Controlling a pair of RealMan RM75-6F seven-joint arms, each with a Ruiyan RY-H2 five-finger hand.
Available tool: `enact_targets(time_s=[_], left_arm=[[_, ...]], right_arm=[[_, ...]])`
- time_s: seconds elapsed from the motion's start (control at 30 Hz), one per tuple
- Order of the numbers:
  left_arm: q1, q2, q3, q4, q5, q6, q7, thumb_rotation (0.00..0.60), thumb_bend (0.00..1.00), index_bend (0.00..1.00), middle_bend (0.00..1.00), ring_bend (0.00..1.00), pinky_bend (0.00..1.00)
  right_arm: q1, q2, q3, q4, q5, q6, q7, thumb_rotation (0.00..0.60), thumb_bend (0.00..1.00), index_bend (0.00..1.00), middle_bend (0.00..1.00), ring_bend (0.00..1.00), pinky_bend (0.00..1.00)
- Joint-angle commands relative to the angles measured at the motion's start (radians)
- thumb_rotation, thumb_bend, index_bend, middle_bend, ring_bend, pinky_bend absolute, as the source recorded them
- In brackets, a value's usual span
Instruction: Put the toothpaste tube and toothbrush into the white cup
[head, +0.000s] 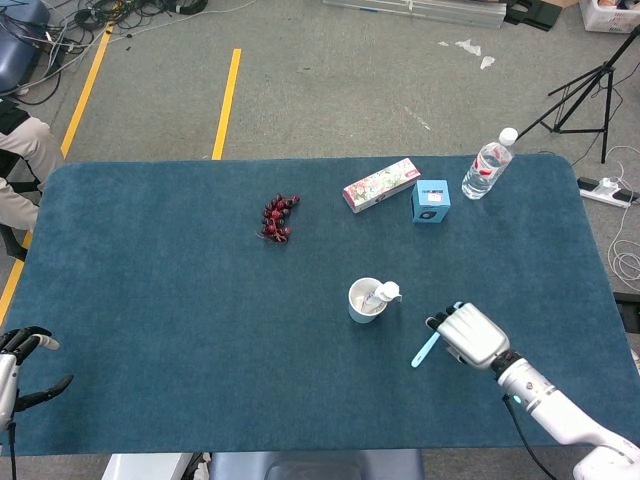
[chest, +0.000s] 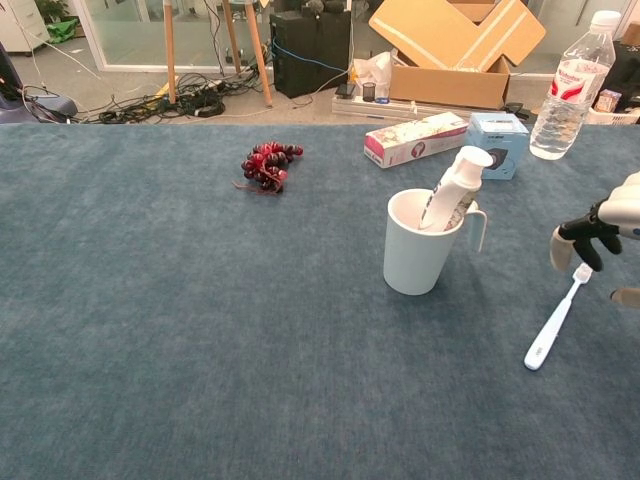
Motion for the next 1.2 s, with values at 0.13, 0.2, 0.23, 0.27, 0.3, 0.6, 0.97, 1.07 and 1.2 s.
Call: enact_targets(time_s=[0.13, 0.2, 0.23, 0.27, 0.3, 0.6, 0.97, 1.07, 1.2], left_arm=[[0.0, 0.0, -0.001, 0.001, -0.002, 0.001, -0.001, 0.6, 0.03, 0.47, 0.37, 0.31, 0.38], [0.0, 0.001, -0.001, 0.001, -0.003, 0.0, -0.002, 0.6, 0.03, 0.47, 0.37, 0.31, 0.38], [0.0, 0.001, -0.001, 0.001, -0.002, 0.0, -0.003, 0.6, 0.03, 0.47, 0.37, 0.31, 0.38], [0.0, 0.001, -0.001, 0.001, -0.002, 0.0, -0.003, 0.6, 0.03, 0.47, 0.37, 0.31, 0.38], [0.0, 0.001, -0.001, 0.001, -0.002, 0.0, -0.004, 0.6, 0.03, 0.47, 0.37, 0.31, 0.38], [0.001, 0.003, -0.001, 0.001, -0.002, 0.002, -0.01, 0.6, 0.03, 0.47, 0.36, 0.31, 0.38], [0.001, 0.005, -0.001, 0.0, -0.003, 0.001, -0.012, 0.6, 0.03, 0.47, 0.36, 0.31, 0.38], [0.001, 0.005, -0.001, 0.001, -0.003, 0.002, -0.013, 0.6, 0.03, 0.47, 0.36, 0.31, 0.38], [0.002, 0.007, -0.003, 0.001, -0.004, 0.004, -0.018, 0.6, 0.03, 0.47, 0.37, 0.31, 0.38]], right_arm=[[-0.011, -0.03, 0.018, 0.036, -0.022, -0.013, -0.031, 0.6, 0.14, 0.39, 1.0, 0.99, 1.0], [-0.01, -0.036, 0.024, 0.038, -0.022, -0.025, -0.037, 0.6, 0.14, 0.4, 1.0, 1.0, 1.0], [-0.009, -0.04, 0.026, 0.039, -0.021, -0.034, -0.04, 0.6, 0.14, 0.4, 1.0, 1.0, 1.0], [-0.009, -0.043, 0.028, 0.039, -0.02, -0.043, -0.041, 0.6, 0.13, 0.4, 1.0, 1.0, 1.0], [-0.008, -0.047, 0.029, 0.04, -0.019, -0.051, -0.04, 0.6, 0.13, 0.41, 1.0, 1.0, 1.0], [-0.002, -0.077, 0.036, 0.06, -0.025, -0.109, -0.011, 0.6, 0.14, 0.41, 1.0, 1.0, 1.0], [-0.001, -0.117, 0.048, 0.102, -0.028, -0.147, -0.014, 0.6, 0.18, 0.46, 1.0, 1.0, 1.0], [0.0, -0.131, 0.051, 0.116, -0.035, -0.152, -0.013, 0.6, 0.18, 0.47, 1.0, 1.0, 1.0], [0.001, -0.151, 0.054, 0.135, -0.045, -0.157, -0.008, 0.6, 0.18, 0.47, 1.0, 1.0, 1.0]])
